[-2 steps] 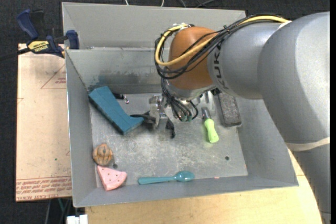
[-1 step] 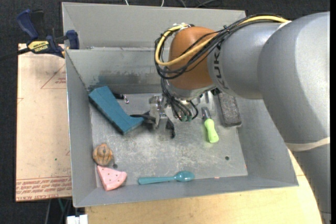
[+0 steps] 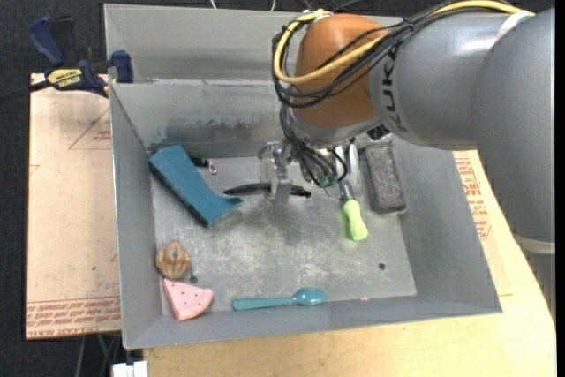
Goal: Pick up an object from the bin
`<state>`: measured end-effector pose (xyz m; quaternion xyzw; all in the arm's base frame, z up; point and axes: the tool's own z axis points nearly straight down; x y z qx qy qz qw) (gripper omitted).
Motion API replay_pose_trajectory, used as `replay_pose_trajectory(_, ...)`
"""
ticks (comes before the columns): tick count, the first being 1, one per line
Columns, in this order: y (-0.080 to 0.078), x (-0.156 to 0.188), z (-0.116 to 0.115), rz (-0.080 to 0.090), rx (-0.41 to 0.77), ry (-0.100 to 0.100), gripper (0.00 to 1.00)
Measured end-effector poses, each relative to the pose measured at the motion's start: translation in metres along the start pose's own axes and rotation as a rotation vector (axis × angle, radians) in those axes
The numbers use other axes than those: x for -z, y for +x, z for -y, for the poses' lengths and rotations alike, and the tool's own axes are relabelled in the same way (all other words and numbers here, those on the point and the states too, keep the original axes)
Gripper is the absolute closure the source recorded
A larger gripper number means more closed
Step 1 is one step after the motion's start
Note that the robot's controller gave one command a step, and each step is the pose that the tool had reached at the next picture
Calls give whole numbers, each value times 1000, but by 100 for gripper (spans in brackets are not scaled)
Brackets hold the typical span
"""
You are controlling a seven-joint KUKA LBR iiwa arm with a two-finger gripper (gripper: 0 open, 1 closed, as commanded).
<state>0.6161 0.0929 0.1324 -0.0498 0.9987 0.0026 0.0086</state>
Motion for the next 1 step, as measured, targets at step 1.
replay_pose_trajectory(1,6,75,-2,-3,75,-1,100)
